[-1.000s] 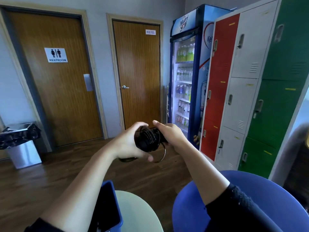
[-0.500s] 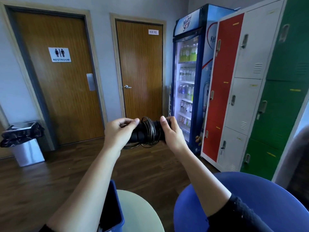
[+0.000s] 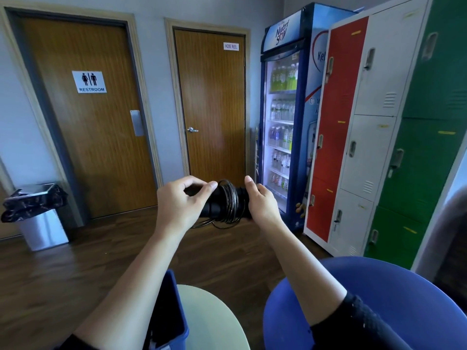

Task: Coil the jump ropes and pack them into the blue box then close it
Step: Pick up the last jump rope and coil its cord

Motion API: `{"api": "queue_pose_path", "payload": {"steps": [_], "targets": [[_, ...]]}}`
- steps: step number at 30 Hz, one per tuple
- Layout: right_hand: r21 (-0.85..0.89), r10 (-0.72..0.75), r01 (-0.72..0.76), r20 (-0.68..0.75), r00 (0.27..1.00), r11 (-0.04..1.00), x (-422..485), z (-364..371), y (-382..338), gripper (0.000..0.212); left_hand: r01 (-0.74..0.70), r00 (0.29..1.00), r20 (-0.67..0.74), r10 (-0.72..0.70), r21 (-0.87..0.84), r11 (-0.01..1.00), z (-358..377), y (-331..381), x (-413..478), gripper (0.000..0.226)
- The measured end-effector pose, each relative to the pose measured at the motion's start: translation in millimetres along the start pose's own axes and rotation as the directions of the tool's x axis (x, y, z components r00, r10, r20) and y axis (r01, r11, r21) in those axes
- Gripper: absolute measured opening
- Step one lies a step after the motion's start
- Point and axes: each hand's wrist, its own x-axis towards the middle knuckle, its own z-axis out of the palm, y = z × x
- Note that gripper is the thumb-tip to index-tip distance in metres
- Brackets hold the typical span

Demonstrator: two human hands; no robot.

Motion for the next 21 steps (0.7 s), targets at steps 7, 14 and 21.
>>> {"api": "queue_pose_path", "payload": {"steps": [7, 14, 21], "targets": [[0.087, -0.101, 0.105, -0.054, 0.993, 0.991, -10, 0, -6, 0.046, 0.136, 0.987, 0.091, -0.13, -0.067, 0.988, -1, -3, -3, 0.026], [0.066, -0.189, 0.195, -0.085, 0.978, 0.979, -17, 3, -10, 0.052, 0.214, 0.975, 0.064, -0.211, -0.049, 0.976, 1, -4, 1, 0.03], [0.113, -0.061, 0.055, 0.052, 0.997, 0.992, -20, 3, -2, 0.054, 0.44, 0.897, 0.042, -0.439, -0.144, 0.886, 10, -17, -17, 0.035]]}}
